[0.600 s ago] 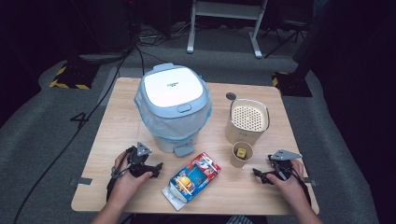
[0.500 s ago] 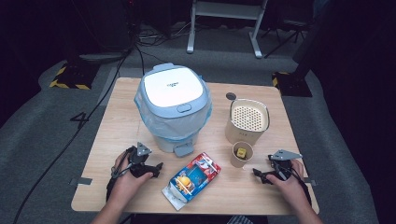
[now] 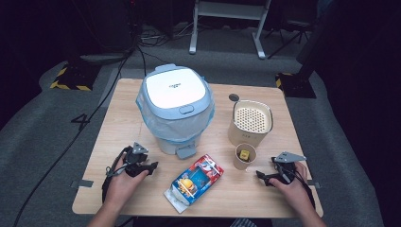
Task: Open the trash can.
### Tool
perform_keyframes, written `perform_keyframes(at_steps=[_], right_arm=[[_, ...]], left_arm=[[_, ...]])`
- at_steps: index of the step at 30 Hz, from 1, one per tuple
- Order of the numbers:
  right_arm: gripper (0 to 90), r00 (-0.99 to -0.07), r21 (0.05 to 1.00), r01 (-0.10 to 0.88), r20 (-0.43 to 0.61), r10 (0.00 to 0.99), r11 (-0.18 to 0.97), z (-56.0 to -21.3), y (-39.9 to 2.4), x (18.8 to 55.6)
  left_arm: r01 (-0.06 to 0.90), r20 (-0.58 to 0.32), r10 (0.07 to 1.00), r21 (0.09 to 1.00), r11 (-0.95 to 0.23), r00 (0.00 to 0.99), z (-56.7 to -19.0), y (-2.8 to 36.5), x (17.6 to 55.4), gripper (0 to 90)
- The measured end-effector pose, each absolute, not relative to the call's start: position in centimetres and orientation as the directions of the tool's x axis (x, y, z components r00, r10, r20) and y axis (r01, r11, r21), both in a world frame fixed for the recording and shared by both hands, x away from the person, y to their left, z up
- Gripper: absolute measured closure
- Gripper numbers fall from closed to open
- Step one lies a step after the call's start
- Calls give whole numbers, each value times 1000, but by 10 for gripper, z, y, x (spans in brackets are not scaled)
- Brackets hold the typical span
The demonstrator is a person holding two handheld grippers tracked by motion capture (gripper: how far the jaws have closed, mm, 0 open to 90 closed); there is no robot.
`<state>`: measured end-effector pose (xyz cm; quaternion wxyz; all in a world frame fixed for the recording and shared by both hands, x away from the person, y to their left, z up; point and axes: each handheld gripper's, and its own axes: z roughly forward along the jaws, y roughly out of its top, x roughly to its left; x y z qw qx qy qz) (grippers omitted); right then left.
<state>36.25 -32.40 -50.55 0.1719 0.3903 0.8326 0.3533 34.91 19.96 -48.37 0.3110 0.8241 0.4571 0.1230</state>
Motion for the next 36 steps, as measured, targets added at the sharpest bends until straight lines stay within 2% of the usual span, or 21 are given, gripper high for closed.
perform_keyframes(at_steps=[3, 10, 17, 24, 36], right_arm=[[73, -637, 724, 527, -11, 771, 445, -505, -324, 362], [78, -638, 725, 527, -7, 770, 443, -505, -324, 362], [78, -637, 725, 527, -8, 771, 443, -505, -324, 362], [78, -637, 725, 528, -7, 771, 443, -505, -324, 362], [78, -637, 725, 527, -9, 771, 443, -505, -324, 362]], left_arm=[[651, -89, 792, 628, -426, 604, -471, 200, 344, 536], [608, -102, 747, 658, -444, 657, -441, 200, 336, 646], [542, -102, 695, 709, -451, 712, -404, 200, 332, 710], [487, -84, 667, 751, -446, 740, -371, 202, 334, 801], [392, -65, 625, 828, -402, 778, -306, 195, 346, 897]])
